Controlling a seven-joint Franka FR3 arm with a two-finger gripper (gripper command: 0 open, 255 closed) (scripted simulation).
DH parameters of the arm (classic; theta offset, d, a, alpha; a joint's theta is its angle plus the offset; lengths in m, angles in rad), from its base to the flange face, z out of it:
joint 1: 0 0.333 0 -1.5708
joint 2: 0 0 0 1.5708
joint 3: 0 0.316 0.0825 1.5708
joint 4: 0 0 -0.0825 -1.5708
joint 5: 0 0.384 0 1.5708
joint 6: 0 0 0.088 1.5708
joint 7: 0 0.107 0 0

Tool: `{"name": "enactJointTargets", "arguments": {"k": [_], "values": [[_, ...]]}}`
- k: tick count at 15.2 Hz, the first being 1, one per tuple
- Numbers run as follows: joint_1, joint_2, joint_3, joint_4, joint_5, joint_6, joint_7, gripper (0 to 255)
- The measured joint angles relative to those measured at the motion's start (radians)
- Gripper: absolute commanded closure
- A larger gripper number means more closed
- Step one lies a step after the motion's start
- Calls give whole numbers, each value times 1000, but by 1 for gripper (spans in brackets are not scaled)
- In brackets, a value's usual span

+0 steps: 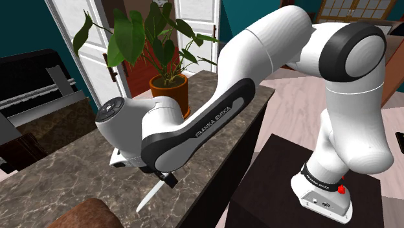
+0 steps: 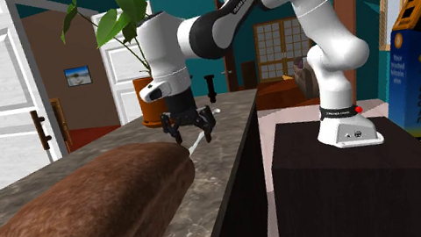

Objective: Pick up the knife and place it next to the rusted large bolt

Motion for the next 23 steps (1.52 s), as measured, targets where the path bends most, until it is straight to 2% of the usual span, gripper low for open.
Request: {"name": "enactJointTargets", "arguments": {"k": [4, 5, 16, 23], "values": [[-1, 0, 0, -3, 0, 3, 0, 0], [-1, 0, 0, -3, 0, 3, 0, 255], [-1, -4, -1, 4, 0, -3, -1, 255], [-4, -39, 8, 39, 20, -73, -19, 255]]}}
